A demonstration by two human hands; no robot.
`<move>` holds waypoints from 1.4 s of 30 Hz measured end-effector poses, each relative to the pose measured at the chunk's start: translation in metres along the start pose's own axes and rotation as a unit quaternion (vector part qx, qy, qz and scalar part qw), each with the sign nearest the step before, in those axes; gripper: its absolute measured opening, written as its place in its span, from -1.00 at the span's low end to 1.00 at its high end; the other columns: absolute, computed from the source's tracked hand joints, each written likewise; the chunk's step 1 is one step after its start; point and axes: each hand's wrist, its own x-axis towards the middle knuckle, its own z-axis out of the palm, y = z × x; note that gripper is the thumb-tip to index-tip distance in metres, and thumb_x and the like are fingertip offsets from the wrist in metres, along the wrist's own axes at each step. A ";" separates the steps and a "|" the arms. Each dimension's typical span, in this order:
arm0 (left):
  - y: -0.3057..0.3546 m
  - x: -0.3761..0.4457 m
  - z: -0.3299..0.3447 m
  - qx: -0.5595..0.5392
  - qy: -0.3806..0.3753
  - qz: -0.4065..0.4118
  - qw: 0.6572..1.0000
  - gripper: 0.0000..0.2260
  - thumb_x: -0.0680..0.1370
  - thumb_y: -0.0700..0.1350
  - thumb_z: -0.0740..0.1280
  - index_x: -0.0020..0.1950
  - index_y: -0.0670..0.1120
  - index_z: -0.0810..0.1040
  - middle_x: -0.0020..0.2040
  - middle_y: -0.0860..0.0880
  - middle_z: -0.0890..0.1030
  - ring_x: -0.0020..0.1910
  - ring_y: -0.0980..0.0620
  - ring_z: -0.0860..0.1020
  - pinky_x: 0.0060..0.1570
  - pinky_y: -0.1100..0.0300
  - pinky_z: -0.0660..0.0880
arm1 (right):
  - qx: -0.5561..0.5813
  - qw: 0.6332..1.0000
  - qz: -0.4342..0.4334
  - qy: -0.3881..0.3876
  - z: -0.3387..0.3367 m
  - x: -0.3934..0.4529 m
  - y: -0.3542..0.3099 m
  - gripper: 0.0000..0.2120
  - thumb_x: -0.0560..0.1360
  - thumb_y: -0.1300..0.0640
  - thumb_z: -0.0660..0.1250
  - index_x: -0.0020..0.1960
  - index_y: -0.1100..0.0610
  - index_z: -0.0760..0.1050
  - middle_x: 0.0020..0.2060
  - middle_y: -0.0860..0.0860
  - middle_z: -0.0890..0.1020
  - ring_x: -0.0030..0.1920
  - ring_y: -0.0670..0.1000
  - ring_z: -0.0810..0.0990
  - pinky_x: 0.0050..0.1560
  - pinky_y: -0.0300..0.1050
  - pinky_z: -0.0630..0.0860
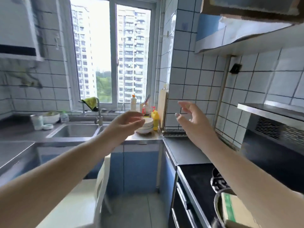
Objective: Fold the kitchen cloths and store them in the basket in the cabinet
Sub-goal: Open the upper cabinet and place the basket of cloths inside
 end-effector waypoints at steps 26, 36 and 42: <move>-0.084 -0.368 -0.392 0.005 0.344 -0.197 0.918 -0.48 0.16 0.19 0.40 0.05 0.00 0.52 -0.02 -0.01 0.63 -0.02 0.07 0.59 -0.02 0.15 0.45 | 0.125 0.926 -0.060 -0.351 0.442 -0.118 -0.273 -0.64 0.52 0.12 0.30 0.31 0.02 0.41 0.24 0.04 0.48 0.27 0.01 0.45 0.20 -0.19 0.38; -0.131 -0.450 -0.519 -0.051 0.457 -0.214 0.862 -0.84 0.57 -0.11 0.27 0.12 -0.11 0.52 0.00 -0.07 0.60 -0.02 0.04 0.54 -0.07 0.17 0.39 | 0.108 0.887 -0.076 -0.443 0.604 -0.146 -0.360 -0.63 0.52 0.01 0.29 0.32 -0.04 0.39 0.26 0.04 0.48 0.27 -0.03 0.44 0.12 -0.24 0.36; -0.182 -0.437 -0.571 -0.091 0.522 -0.213 0.821 -0.81 0.54 0.00 0.34 0.01 -0.10 0.56 0.00 -0.07 0.59 0.02 0.00 0.48 -0.05 0.15 0.35 | 0.091 0.871 -0.099 -0.472 0.696 -0.110 -0.368 -0.63 0.53 0.05 0.25 0.33 -0.02 0.38 0.29 0.02 0.47 0.32 -0.01 0.41 0.31 -0.07 0.38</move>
